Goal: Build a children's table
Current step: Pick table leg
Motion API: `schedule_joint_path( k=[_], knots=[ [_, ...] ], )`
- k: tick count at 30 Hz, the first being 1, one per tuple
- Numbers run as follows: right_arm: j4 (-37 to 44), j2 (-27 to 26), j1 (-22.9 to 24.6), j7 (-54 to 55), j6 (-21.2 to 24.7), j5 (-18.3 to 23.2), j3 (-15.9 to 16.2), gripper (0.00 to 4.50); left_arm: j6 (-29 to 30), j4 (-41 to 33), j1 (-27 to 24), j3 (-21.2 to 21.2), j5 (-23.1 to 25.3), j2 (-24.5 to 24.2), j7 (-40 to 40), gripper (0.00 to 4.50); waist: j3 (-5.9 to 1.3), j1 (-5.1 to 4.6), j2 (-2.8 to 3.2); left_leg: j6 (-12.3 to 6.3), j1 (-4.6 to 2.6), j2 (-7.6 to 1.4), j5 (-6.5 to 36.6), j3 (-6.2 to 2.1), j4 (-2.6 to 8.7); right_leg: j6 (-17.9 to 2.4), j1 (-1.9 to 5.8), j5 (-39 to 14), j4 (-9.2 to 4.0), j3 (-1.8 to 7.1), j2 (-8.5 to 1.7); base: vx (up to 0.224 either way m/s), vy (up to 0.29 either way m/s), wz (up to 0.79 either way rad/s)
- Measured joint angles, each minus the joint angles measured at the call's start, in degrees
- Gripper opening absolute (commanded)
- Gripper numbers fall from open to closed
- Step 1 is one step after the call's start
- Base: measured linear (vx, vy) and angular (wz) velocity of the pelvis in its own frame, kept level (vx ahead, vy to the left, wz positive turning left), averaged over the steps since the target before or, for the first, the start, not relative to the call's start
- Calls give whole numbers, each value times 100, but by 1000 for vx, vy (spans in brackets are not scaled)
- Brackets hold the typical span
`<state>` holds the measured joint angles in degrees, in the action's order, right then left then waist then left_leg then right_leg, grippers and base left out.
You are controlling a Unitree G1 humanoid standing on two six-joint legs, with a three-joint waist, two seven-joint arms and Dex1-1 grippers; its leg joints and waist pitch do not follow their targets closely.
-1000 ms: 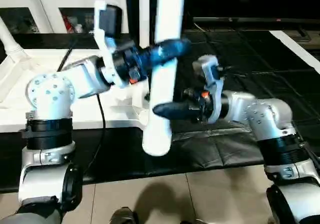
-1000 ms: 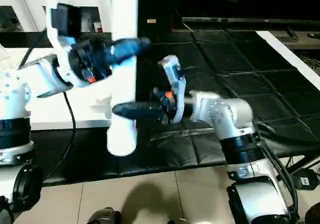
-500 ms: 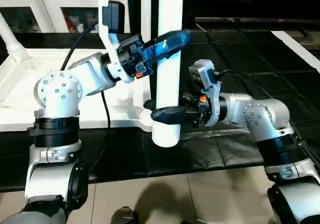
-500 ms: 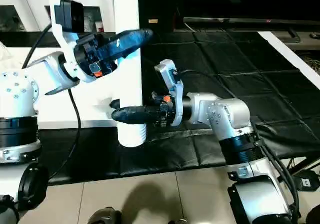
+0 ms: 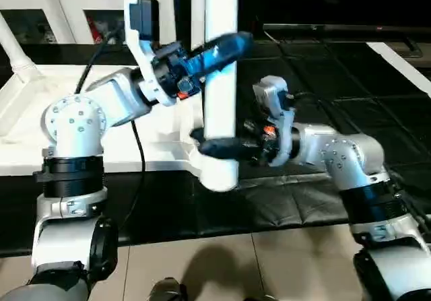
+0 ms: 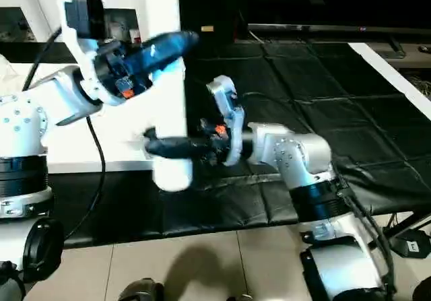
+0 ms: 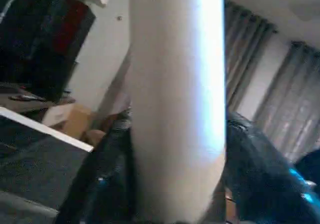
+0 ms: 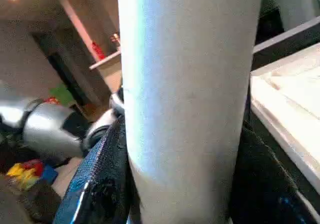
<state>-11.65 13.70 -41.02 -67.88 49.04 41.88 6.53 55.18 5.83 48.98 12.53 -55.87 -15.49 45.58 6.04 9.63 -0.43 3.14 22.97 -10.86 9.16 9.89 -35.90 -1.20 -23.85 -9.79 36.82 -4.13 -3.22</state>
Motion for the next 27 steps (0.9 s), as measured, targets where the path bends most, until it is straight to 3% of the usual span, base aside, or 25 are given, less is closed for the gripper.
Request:
schedule_joint_path(
  k=[5,14,22,27],
  knots=[
    [52,-214,110,729,-198,-214,-180,196,-453,-114,-27,-139,570,-68,-359,307,0,-6,0,0,1,0,0,0,0,1,0,0,-1,0,0,0,0,0],
    [-16,-824,312,2853,-1376,-1644,-101,196,-1280,-514,-154,-636,2295,253,-2494,307,-7,-67,9,5,1,0,-2,-1,2,3,-1,-1,0,0,0,0,0,0],
    [-223,-1225,287,3858,-1956,-2249,52,196,-1496,-535,-176,-388,2517,1198,-3850,235,-7,-158,9,4,4,1,-2,-1,4,3,-4,-1,-2,-1,0,0,0,0],
    [-226,-1370,289,3970,-2128,-2458,97,195,-1636,-555,-176,-332,2626,1300,-4142,199,-7,-189,10,4,5,0,-2,-1,6,4,-7,-1,-3,-1,1,0,0,0]
  ],
)
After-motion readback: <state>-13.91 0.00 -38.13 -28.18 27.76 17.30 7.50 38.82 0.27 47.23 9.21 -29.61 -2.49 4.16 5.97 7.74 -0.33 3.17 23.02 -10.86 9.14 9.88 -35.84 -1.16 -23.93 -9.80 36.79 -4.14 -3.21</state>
